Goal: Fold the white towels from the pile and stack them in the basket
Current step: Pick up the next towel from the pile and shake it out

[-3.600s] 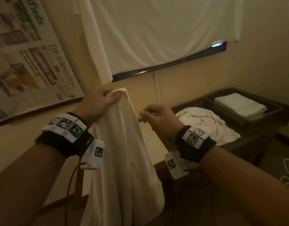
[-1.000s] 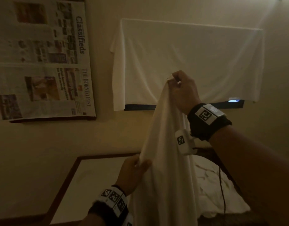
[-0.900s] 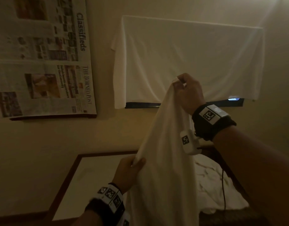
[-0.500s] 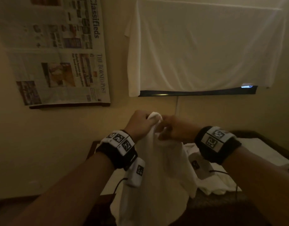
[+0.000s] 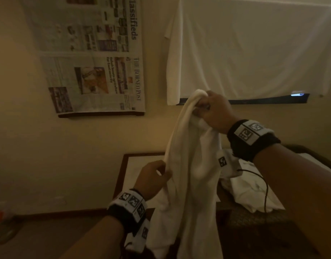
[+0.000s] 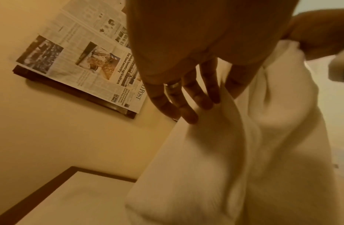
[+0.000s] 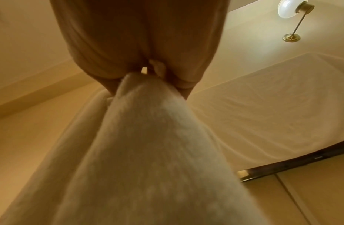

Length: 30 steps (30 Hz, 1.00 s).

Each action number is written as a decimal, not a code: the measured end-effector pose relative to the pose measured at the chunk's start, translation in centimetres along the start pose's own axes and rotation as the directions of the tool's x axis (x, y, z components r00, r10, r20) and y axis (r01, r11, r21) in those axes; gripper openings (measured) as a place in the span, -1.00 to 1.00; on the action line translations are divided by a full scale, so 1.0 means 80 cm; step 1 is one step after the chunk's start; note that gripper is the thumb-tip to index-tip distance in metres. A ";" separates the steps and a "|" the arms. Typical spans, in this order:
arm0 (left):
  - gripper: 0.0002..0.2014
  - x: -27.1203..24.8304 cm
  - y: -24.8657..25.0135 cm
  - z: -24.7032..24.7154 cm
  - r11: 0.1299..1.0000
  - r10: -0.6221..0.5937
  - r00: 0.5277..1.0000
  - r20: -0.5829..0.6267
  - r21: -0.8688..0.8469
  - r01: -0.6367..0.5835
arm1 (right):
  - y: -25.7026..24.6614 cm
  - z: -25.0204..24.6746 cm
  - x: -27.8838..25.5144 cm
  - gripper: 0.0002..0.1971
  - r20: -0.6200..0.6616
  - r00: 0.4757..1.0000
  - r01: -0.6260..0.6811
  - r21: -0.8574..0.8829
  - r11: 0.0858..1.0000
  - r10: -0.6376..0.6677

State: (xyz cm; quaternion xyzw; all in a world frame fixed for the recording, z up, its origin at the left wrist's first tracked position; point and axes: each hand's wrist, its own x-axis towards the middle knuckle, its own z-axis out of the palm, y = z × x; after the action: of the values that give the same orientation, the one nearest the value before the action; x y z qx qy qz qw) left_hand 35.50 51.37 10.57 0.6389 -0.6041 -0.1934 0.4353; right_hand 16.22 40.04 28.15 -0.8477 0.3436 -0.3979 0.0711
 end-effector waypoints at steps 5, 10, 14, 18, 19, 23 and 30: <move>-0.82 -0.021 -0.022 0.001 0.995 -0.090 0.990 -0.106 0.028 0.094 | -0.035 0.008 0.007 -0.76 -0.028 0.999 -0.023 -0.006 1.000 0.023; -0.90 -0.037 -0.053 -0.029 0.974 -0.216 0.947 -0.236 0.016 0.226 | -0.019 0.014 0.008 -0.74 -0.079 0.989 -0.132 -0.034 0.991 0.129; -0.90 -0.034 -0.067 -0.077 0.957 -0.196 0.852 -0.486 0.095 0.274 | 0.016 0.026 0.000 -0.71 -0.051 0.964 -0.267 -0.100 0.959 0.263; -0.87 -0.045 -0.073 -0.108 0.889 -0.124 0.881 -0.457 0.342 0.303 | 0.037 0.034 -0.016 -0.86 -0.055 0.947 -0.322 -0.196 0.926 0.317; -0.81 -0.050 -0.079 -0.109 0.874 -0.108 0.914 -0.391 0.402 0.274 | 0.041 0.034 -0.020 -0.86 -0.050 0.938 -0.344 -0.220 0.913 0.342; -0.67 -0.074 -0.079 -0.100 0.954 0.073 0.986 -0.151 0.299 -0.025 | 0.062 0.042 -0.040 -0.86 -0.026 0.875 -0.471 -0.270 0.840 0.483; -0.73 -0.067 -0.060 -0.126 0.847 -0.029 0.994 0.101 0.531 -0.029 | 0.098 0.053 -0.068 -0.80 -0.009 0.802 -0.578 -0.266 0.772 0.597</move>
State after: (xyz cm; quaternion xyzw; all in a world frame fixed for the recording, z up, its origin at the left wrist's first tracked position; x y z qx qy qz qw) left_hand 45.16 59.18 10.77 0.7234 -0.6560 -0.0520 0.2090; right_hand 12.75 36.91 18.80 -0.7141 0.6363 -0.2759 0.0951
